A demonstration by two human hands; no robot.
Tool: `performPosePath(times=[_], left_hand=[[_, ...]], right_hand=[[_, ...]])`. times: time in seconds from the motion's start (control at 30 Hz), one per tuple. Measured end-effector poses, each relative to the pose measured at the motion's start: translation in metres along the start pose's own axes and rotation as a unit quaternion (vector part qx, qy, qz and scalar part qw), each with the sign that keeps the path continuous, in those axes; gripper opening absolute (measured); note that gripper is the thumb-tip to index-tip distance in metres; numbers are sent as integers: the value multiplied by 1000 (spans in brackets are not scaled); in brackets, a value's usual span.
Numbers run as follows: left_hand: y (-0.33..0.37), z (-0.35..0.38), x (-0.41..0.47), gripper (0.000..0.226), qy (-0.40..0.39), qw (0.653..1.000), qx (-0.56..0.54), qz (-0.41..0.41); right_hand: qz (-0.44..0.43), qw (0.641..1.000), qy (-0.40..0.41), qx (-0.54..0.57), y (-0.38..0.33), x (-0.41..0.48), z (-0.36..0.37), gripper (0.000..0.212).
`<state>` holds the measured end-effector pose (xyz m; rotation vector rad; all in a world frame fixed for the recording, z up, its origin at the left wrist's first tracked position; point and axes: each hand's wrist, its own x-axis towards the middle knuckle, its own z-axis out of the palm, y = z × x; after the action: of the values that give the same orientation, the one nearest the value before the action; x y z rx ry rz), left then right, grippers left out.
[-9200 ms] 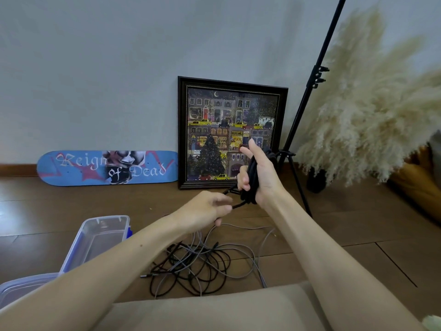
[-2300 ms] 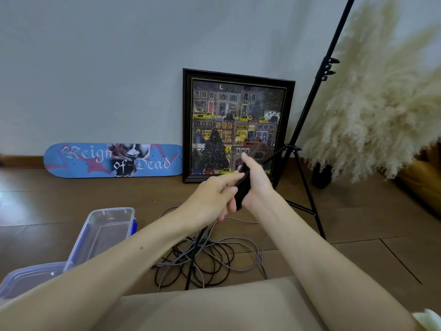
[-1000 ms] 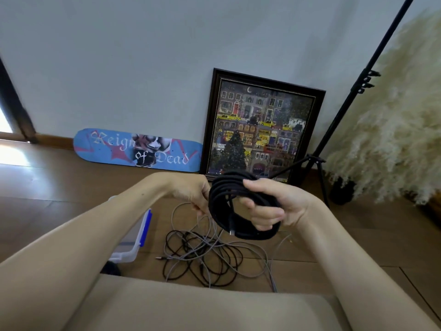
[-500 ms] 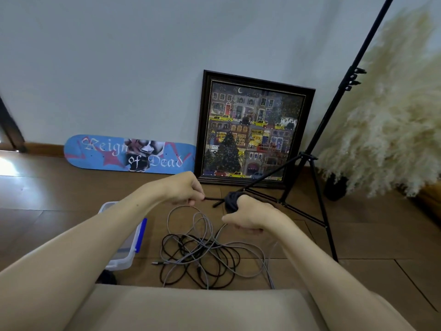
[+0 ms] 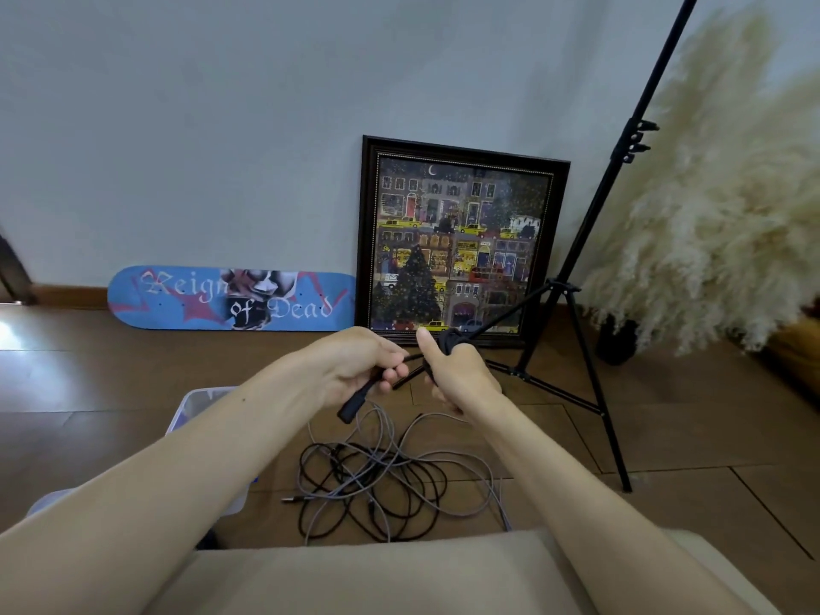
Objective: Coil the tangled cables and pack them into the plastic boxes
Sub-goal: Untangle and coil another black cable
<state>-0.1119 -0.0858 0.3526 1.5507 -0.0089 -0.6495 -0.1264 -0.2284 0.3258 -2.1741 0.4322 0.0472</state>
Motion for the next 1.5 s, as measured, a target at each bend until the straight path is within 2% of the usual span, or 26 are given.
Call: performPosePath(times=[0.17,0.27,0.33,0.43,0.53,0.63,0.73,0.83,0.93,1.0,1.07,1.13,1.23,1.37,1.5], left_hand=[[0,18,-8,28,-4,996,-91,24],[-3,29,-11,34,2,994,-101,50],[-6,35,-13,38,-9,995,-75,61],[-11,44,-17,43,-20,996,7,85],[-13,49,-19,44,-5,988,85,131],[-11,49,-19,44,-5,979,118,168],[-10,50,-21,45,2,965,162,205],[-11,50,-20,31,26,959,170,226],[-14,51,-20,9,55,961,148,227],[-16,52,-19,7,79,960,139,231],[-17,52,-18,9,124,948,171,240],[-16,50,-19,9,174,916,252,261],[-15,50,-24,10,207,877,323,289],[-20,54,-24,9,218,857,343,318],[-17,53,-22,9,189,862,342,325]], right_hand=[[-33,997,57,-41,3,8,2,69],[-23,993,43,112,8,11,5,66],[27,974,13,226,6,9,3,62],[129,942,-31,307,2,12,-2,67],[169,911,-82,367,0,15,-6,75],[158,888,-92,421,0,14,-10,53],[152,874,-48,458,0,17,-10,55],[143,848,-28,509,-4,15,-14,26],[134,809,-34,571,-6,14,-19,27],[127,760,-44,636,-8,14,-19,23],[115,735,-51,666,-10,11,-20,22],[111,727,-58,675,-12,9,-22,24],[110,716,-60,687,-14,4,-24,26],[105,684,-60,719,-17,-1,-26,34],[102,677,-49,727,-16,-1,-29,31]])
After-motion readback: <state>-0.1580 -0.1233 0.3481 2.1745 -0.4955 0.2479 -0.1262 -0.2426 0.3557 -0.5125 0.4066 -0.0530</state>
